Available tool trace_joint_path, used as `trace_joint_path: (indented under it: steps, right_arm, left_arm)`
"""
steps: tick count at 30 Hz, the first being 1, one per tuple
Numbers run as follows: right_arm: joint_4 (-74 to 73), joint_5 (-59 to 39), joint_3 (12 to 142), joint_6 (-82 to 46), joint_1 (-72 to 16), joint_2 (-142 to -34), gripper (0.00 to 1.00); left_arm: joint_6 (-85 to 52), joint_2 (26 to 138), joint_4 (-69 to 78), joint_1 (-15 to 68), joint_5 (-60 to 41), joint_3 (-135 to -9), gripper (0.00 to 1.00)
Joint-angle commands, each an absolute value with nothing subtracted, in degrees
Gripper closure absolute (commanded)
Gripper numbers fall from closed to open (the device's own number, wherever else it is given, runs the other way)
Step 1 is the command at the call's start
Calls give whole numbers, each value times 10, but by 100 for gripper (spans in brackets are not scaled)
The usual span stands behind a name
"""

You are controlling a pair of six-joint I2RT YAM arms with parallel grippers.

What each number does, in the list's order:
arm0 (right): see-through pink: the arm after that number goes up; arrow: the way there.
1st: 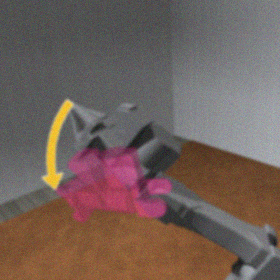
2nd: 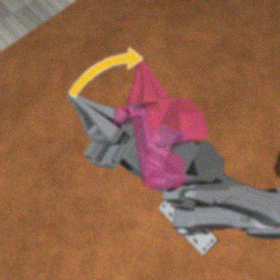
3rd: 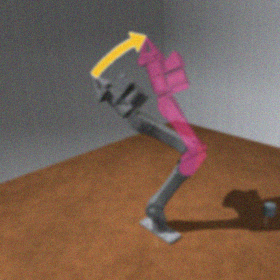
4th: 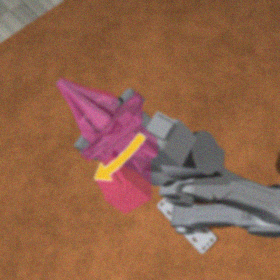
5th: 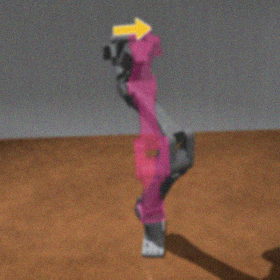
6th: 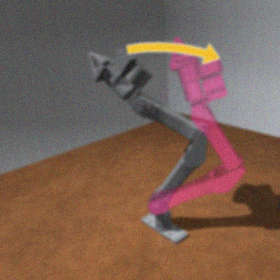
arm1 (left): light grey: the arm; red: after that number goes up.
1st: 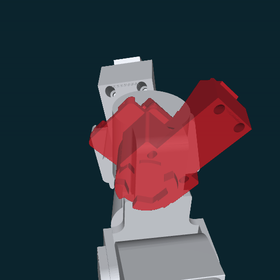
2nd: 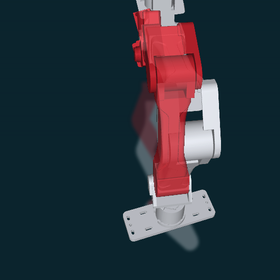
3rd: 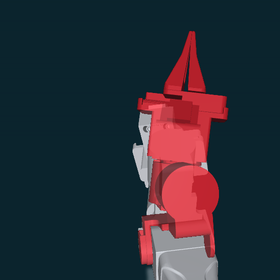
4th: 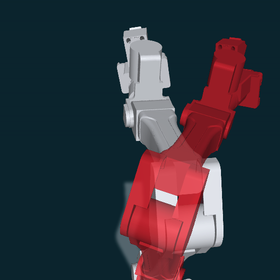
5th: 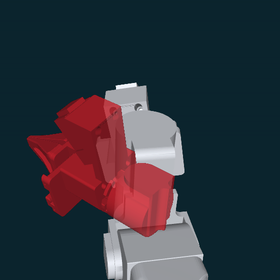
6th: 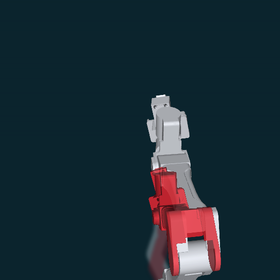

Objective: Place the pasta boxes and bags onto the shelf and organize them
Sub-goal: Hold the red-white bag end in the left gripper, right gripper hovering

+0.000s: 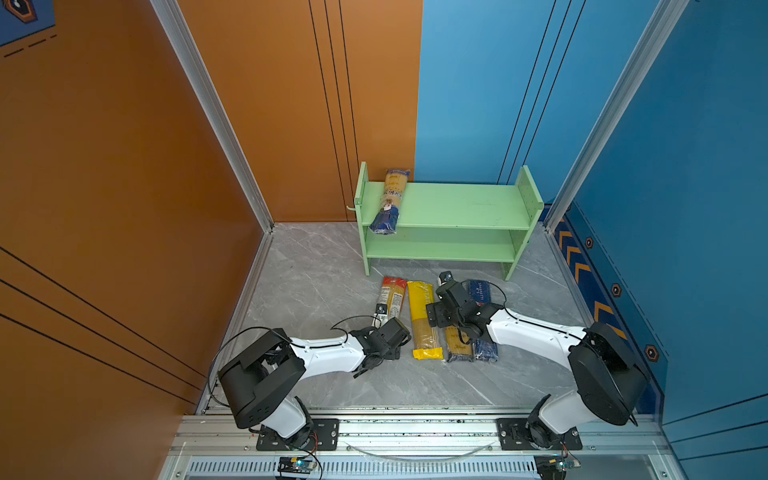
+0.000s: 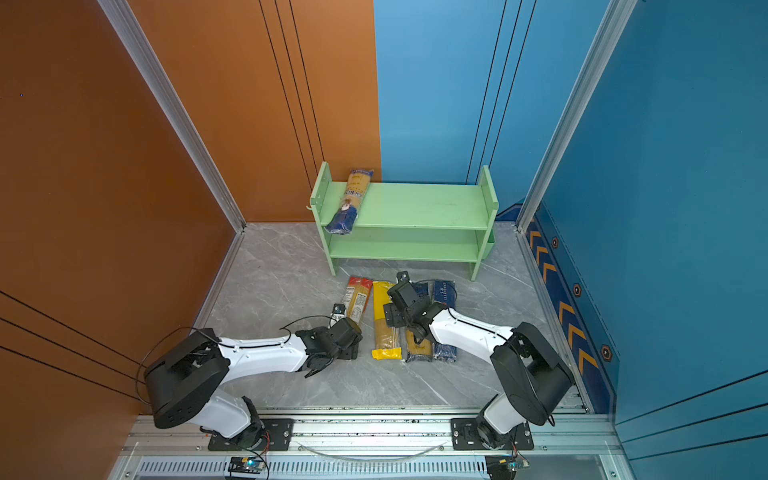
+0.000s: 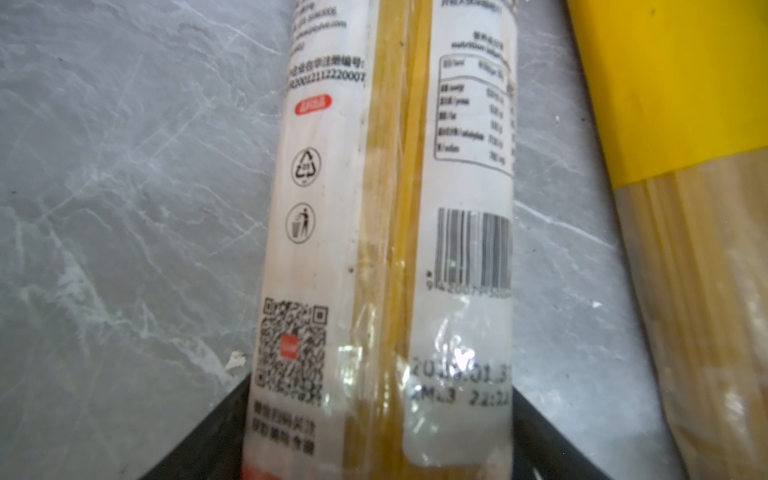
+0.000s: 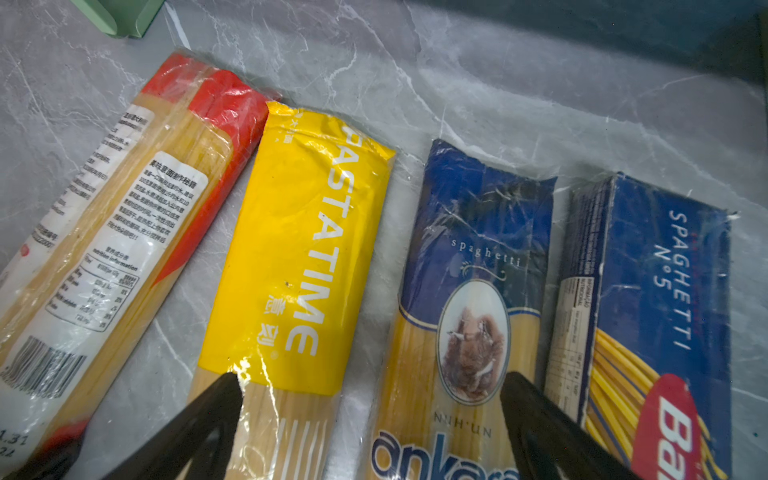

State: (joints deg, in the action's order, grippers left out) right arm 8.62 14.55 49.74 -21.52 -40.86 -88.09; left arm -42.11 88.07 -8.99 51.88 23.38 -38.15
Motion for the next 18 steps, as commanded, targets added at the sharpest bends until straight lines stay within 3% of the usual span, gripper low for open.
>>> trace_joint_path:
  steps: [1, 18]
  right_arm:
    - [81, 140, 489, -226, -406, -877, 5]
    - [81, 142, 487, -227, -406, -876, 5]
  left_arm:
    - [-437, 902, -125, 525, 203, -357, 21]
    - [-436, 904, -120, 526, 201, -356, 52]
